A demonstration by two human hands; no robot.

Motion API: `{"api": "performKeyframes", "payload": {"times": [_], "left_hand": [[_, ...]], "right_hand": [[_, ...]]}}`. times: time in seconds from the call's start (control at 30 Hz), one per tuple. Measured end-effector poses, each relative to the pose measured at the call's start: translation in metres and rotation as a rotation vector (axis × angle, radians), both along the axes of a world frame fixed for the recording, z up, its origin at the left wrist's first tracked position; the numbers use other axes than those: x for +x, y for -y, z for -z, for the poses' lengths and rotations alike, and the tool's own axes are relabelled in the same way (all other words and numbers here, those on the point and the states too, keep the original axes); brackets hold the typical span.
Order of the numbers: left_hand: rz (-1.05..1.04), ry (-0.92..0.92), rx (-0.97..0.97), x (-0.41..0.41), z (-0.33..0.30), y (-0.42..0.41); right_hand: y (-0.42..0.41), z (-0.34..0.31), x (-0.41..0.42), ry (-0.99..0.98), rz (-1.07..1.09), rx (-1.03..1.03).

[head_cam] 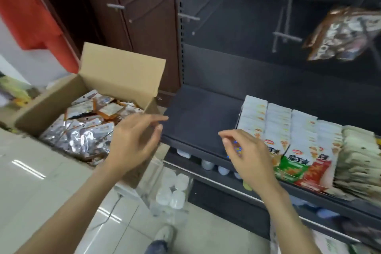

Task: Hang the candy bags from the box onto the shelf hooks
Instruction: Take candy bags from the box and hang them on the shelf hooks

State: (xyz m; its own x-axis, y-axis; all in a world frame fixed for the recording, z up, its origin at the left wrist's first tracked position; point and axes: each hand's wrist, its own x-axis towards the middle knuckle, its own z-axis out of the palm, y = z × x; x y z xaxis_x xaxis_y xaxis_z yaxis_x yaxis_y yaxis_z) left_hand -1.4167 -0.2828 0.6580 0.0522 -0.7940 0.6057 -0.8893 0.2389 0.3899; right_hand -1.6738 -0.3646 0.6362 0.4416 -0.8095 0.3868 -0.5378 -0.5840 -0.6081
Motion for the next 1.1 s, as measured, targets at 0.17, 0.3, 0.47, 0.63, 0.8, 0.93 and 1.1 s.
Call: {"api": "performKeyframes", "payload": {"times": [0.17, 0.3, 0.47, 0.63, 0.8, 0.93, 1.1], "left_hand": [[-0.148, 0.000, 0.374, 0.144, 0.038, -0.019], [-0.255, -0.095, 0.586, 0.243, 0.074, -0.008], [-0.227, -0.059, 0.698, 0.329, 0.107, 0.028], [-0.087, 0.054, 0.801, 0.359, 0.136, 0.055], [0.040, 0.269, 0.820, 0.356, 0.153, 0.078], [0.113, 0.325, 0.723, 0.352, 0.162, 0.090], [0.211, 0.383, 0.360, 0.352, 0.158, 0.088]], "right_hand": [[-0.002, 0.007, 0.103, -0.037, -0.192, 0.097], [0.009, 0.021, 0.200, -0.135, -0.269, 0.169], [0.036, 0.046, 0.322, -0.360, -0.282, 0.293], [0.062, 0.085, 0.392, -0.782, -0.182, 0.420], [0.074, 0.113, 0.411, -0.836, -0.088, 0.479], [0.071, 0.114, 0.413, -0.931, -0.066, 0.296], [0.054, 0.098, 0.410, -0.996, -0.154, 0.010]]}}
